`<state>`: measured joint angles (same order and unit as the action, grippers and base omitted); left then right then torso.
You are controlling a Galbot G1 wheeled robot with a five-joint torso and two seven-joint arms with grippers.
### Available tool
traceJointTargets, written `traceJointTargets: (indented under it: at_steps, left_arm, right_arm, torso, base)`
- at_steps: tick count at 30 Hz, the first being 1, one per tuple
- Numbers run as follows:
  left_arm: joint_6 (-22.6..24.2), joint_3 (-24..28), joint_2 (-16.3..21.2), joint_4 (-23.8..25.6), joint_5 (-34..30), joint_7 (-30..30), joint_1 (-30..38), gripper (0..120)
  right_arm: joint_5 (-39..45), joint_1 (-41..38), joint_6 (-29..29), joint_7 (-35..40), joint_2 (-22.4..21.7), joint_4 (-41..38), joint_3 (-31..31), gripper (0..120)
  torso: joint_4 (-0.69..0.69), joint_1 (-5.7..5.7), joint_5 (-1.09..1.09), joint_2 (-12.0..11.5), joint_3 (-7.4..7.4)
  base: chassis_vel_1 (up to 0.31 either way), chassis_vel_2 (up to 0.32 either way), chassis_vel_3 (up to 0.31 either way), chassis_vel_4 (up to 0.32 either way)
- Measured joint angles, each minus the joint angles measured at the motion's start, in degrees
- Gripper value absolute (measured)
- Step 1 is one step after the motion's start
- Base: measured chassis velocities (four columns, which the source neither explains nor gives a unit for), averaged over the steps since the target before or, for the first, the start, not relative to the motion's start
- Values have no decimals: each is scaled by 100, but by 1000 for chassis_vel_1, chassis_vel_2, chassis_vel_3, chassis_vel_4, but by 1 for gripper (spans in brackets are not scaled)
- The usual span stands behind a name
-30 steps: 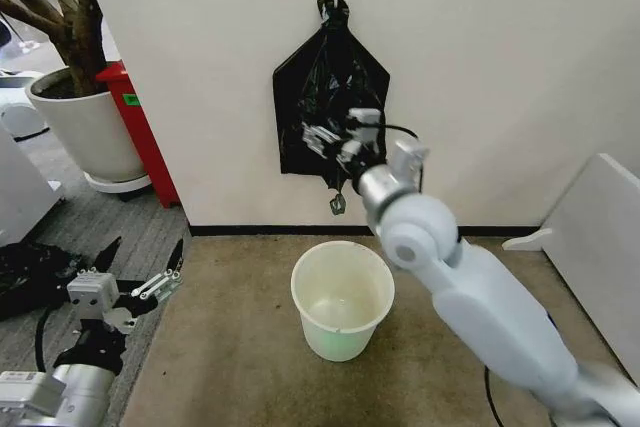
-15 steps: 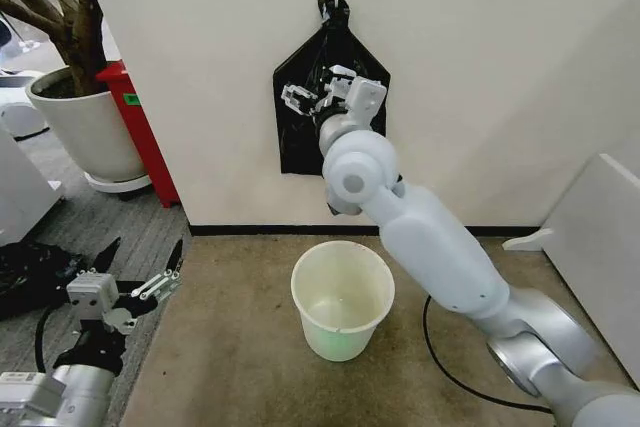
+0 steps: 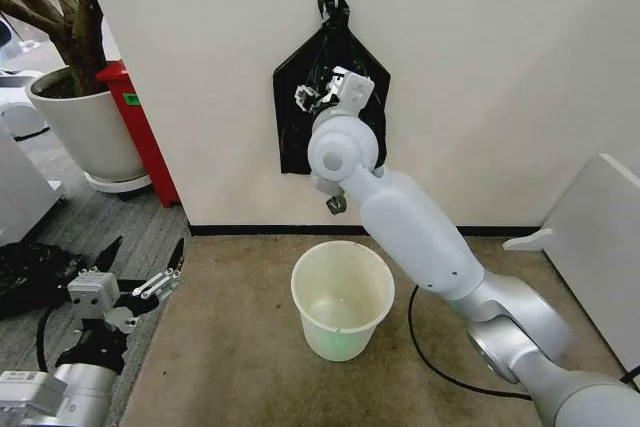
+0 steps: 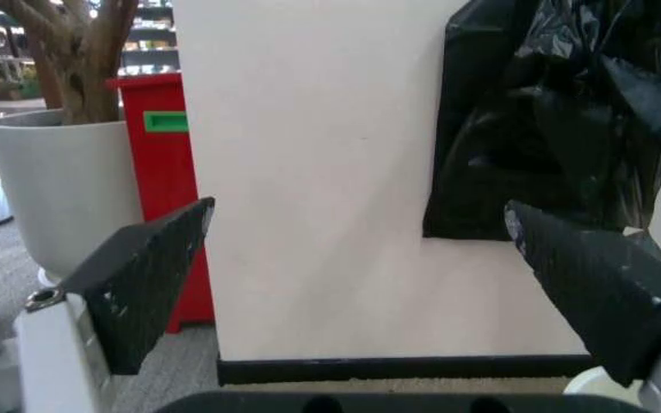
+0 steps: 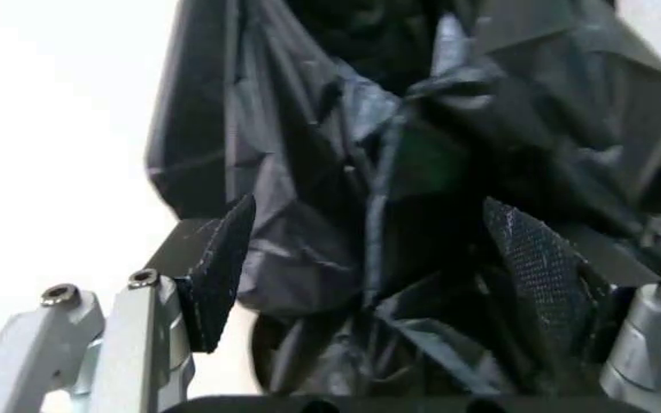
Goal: Place the garbage bag over the trash bin.
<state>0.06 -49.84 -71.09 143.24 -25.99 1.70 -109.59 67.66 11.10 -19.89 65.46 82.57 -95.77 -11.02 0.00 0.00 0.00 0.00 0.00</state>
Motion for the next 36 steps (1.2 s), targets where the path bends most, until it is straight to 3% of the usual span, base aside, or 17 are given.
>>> traceJointTargets:
  at_steps: [8,16,27,31,36]
  left_arm:
    - [-10,26,-4,0,-10,-7,30,100]
    - [-22,32,-4,0,-22,-9,40,100]
    - [-30,35,-23,0,-28,-15,50,100]
    - [-31,36,-26,0,-28,-16,48,100]
    - [-37,37,-32,0,-26,-16,49,100]
  right_arm:
    - [33,-31,0,49,-114,82,89,81]
    - [171,-33,48,141,-112,202,188,78]
    - [362,-12,109,212,-209,256,325,34]
    - [377,-12,115,218,-207,291,359,26]
    - [524,-4,165,282,-205,345,421,6]
  torso:
    - [0,0,0,0,0]
    - [0,0,0,0,0]
    - [0,0,0,0,0]
    - [0,0,0,0,0]
    - [0,0,0,0,0]
  base:
    - [0,0,0,0]
    - [0,0,0,0]
    - [0,0,0,0]
    - [0,0,0,0]
    - [0,0,0,0]
